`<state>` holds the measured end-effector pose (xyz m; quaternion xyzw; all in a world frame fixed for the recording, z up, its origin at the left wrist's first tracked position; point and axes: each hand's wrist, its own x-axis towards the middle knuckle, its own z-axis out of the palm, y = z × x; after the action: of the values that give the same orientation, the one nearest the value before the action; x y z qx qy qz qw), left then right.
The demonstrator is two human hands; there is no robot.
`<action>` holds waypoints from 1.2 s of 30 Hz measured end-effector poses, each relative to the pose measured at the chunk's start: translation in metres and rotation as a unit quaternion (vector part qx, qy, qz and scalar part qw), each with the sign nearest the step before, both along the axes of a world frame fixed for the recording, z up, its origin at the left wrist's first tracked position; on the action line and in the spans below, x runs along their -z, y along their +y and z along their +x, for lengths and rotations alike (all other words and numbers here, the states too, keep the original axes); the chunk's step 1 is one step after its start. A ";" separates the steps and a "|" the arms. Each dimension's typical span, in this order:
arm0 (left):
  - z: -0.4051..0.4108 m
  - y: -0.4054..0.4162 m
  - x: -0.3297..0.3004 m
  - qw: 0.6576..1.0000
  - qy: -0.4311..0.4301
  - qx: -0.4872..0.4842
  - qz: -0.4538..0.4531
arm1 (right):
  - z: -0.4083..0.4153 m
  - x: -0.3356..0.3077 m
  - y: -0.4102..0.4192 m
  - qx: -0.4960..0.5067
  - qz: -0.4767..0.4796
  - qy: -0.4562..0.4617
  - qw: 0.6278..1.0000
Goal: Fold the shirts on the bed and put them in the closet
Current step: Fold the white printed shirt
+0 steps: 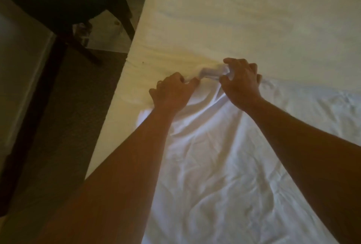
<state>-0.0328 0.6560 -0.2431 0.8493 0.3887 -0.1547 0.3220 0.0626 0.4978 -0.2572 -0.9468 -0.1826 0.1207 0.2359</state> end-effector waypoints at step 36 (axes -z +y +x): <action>0.143 0.035 -0.009 0.956 -0.237 -0.144 -0.097 | 0.103 0.012 0.005 0.297 0.300 0.217 0.880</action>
<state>0.1107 0.6914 -0.2346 0.7614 0.4027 0.0619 0.5043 0.1656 0.5026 -0.2696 -0.7906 0.1352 0.1864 0.5674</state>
